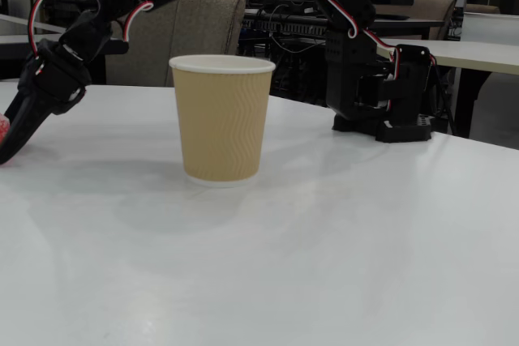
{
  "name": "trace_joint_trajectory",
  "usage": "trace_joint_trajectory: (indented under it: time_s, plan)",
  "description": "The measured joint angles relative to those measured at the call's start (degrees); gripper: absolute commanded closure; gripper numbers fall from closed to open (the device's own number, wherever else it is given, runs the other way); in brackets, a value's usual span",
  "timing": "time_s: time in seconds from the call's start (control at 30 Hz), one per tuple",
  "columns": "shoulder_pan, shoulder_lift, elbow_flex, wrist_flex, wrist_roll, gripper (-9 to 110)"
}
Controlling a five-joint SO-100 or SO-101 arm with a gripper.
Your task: Grasp a red cube and put it in the cup.
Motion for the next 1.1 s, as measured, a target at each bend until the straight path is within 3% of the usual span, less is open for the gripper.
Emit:
trace_joint_trajectory:
  time_s: [1.1]
  plan:
    - [-4.3, 4.4, -2.1, 6.4, 0.7, 67]
